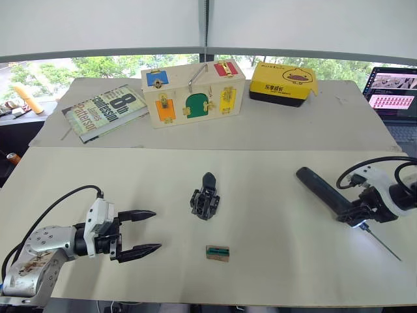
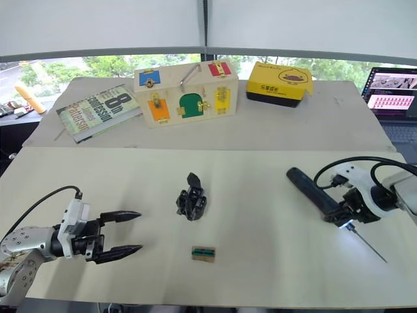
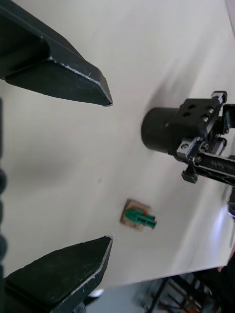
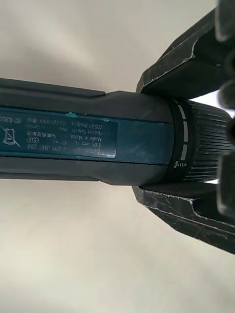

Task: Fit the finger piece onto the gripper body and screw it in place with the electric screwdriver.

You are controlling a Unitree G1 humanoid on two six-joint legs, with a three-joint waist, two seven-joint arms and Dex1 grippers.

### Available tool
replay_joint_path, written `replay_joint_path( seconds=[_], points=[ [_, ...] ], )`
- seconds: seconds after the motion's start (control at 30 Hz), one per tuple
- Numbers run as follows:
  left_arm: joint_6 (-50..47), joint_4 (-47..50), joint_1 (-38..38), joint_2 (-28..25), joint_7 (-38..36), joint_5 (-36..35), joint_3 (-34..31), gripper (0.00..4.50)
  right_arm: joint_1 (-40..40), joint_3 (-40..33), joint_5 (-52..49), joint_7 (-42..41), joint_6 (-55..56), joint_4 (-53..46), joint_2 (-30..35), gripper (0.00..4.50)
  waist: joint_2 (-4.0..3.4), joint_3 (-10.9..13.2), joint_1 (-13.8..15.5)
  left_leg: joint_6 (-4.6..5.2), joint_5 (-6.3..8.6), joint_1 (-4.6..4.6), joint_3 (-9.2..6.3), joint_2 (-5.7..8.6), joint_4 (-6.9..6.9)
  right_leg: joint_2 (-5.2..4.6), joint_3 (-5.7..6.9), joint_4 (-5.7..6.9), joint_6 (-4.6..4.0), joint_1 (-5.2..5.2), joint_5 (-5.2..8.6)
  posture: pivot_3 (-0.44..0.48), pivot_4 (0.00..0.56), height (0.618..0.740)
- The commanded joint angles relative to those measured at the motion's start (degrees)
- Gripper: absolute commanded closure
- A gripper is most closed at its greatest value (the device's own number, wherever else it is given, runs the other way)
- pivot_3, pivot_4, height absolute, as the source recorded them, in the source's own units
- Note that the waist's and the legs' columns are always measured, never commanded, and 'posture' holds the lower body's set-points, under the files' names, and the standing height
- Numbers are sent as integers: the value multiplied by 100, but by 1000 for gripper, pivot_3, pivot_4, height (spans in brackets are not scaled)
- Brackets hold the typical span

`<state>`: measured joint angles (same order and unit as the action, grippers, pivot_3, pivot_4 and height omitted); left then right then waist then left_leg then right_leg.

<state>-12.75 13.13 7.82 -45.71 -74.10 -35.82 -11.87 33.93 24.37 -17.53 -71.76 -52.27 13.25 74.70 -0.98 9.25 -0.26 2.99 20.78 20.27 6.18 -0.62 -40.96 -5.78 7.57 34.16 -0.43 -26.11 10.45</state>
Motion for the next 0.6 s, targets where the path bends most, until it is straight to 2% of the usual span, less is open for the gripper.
replay_joint_path(
  seconds=[0.03, 0.27, 0.3, 0.43, 0.53, 0.6],
  points=[
    [249, 257, -65, -9, 2, -27, -253, 24, 381, -46, 429, -342, 279, 313, -69, 2567, -2, 3, -16, -3, -1, -1, 2, -2, 0, 5, -4, 0, 0, 0, 0, 0, 150, 740],
    [62, 351, 142, -134, 28, -67, -287, 24, 424, -34, 915, -698, 600, 740, -330, 2567, -1, 3, -42, -18, -9, -12, 17, -15, -1, 35, -38, 5, -3, 0, -1, 0, 150, 740],
    [47, 316, 123, -154, 44, -55, -307, 0, 441, -76, 964, -717, 695, 832, -351, 1475, 0, 2, -40, -18, -10, -12, 18, -16, -2, 36, -38, 5, -3, 0, -1, 0, 150, 740],
    [73, 84, 23, -199, 149, 58, -426, 0, 574, -410, 1033, -672, 922, 1133, -391, 162, 4, 2, -41, -18, -10, -10, 27, -16, -21, 36, -46, 4, -2, 4, -7, 0, 150, 740],
    [221, -220, -12, -154, 526, 411, -557, 0, 517, -830, 867, -830, 1190, 998, -220, 72, 4, 2, -46, -18, -10, -11, 32, -15, -34, 36, -52, 15, -1, 3, -10, 0, 150, 740],
    [418, -362, 50, -103, 720, 616, -678, 0, 292, -1372, 540, -1078, 1846, 796, -147, 72, 3, 2, -46, -19, -11, -14, 33, -18, -35, 38, -56, 26, -2, 1, -9, 0, 150, 740]
  ],
)
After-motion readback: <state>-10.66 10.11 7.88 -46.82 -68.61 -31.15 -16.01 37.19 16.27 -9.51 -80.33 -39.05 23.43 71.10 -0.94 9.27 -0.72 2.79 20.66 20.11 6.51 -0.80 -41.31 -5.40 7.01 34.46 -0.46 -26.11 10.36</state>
